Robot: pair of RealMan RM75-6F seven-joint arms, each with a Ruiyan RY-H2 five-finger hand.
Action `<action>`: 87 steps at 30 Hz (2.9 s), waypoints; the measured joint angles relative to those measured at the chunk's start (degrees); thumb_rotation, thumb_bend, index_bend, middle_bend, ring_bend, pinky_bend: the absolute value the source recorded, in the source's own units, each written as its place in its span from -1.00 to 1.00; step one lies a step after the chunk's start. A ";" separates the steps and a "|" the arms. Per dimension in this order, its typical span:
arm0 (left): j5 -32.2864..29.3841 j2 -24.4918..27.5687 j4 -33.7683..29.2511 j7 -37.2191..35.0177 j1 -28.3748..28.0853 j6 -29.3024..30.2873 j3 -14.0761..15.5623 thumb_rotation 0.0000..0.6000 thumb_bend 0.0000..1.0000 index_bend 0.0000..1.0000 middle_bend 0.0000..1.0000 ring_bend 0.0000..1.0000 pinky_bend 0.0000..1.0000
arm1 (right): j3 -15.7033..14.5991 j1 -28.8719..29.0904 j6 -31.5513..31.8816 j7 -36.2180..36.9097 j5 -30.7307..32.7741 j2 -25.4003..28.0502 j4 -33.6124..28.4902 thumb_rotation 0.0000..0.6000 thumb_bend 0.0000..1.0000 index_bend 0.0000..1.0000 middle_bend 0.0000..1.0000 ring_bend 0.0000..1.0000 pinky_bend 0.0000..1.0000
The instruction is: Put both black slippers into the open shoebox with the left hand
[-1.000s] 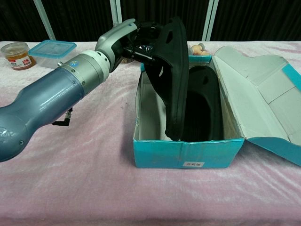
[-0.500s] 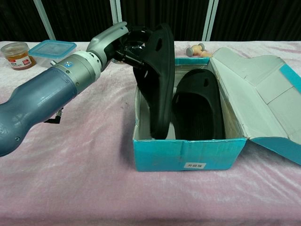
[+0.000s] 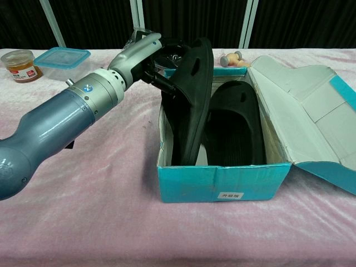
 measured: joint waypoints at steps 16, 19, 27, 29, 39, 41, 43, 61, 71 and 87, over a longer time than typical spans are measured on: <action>-5.32 3.29 -5.39 13.24 0.46 -3.53 1.18 1.00 -0.98 -0.63 -0.66 -0.99 -0.98 | -0.10 -0.04 0.09 0.03 -0.29 -0.10 -0.03 1.00 -0.27 -1.00 -0.95 -1.00 -0.83; -8.15 4.03 -7.10 18.60 0.59 -4.26 1.35 1.00 -1.00 -0.94 -0.74 -1.00 -1.00 | -0.12 -0.04 0.01 -0.11 -0.21 -0.11 -0.08 1.00 -0.28 -1.00 -0.95 -1.00 -0.83; -12.50 7.18 -12.68 28.22 1.20 -4.08 1.98 0.86 -1.00 -1.00 -0.92 -1.00 -1.00 | -0.10 -0.01 -0.05 -0.35 -0.20 -0.13 -0.26 1.00 -0.27 -1.00 -0.95 -1.00 -0.83; -12.84 7.91 -13.42 29.18 1.30 -3.99 2.08 0.82 -1.00 -1.00 -0.94 -1.00 -1.00 | -0.09 0.07 -0.25 -0.47 -0.09 -0.12 -0.32 1.00 -0.27 -1.00 -0.95 -1.00 -0.83; -11.06 15.24 -23.46 31.93 3.36 -0.92 2.93 -0.16 -0.88 -0.83 -0.71 -0.99 -1.00 | -0.17 -0.23 0.32 -0.62 -0.29 -0.01 -0.56 1.00 -0.28 -1.00 -0.95 -1.00 -0.83; -9.57 17.19 -26.40 32.53 3.96 0.16 3.48 -0.45 -0.71 -0.74 -0.59 -0.94 -1.00 | -0.15 -0.22 0.39 -0.53 -0.41 -0.07 -0.52 1.00 -0.28 -1.00 -0.95 -1.00 -0.83; -7.97 18.65 -28.62 33.21 4.31 0.63 4.29 -0.56 -0.62 -0.69 -0.50 -0.89 -1.00 | -0.15 -0.15 0.41 -0.48 -0.61 -0.17 -0.48 1.00 -0.28 -1.00 -0.95 -1.00 -0.83; -7.73 14.89 -28.39 41.94 2.70 -1.87 9.08 -0.73 -0.39 -0.73 -0.55 -0.89 -1.00 | -0.62 -0.89 1.35 0.35 -1.25 -0.15 0.02 1.00 -0.27 -1.00 -0.95 -1.00 -0.83; -9.31 14.16 -27.60 43.63 2.90 -1.64 9.71 -0.73 -0.47 -0.78 -0.54 -0.89 -1.00 | -0.48 -0.82 1.24 0.33 -1.22 -0.06 0.02 1.00 -0.27 -1.00 -0.95 -1.00 -0.83; 3.85 25.23 -36.65 36.79 17.53 22.59 13.22 -0.50 -0.88 -0.88 -0.64 -0.90 -1.00 | 0.89 0.60 0.27 -0.97 -0.60 0.72 1.51 1.00 -0.28 -1.00 -0.98 -1.00 -0.88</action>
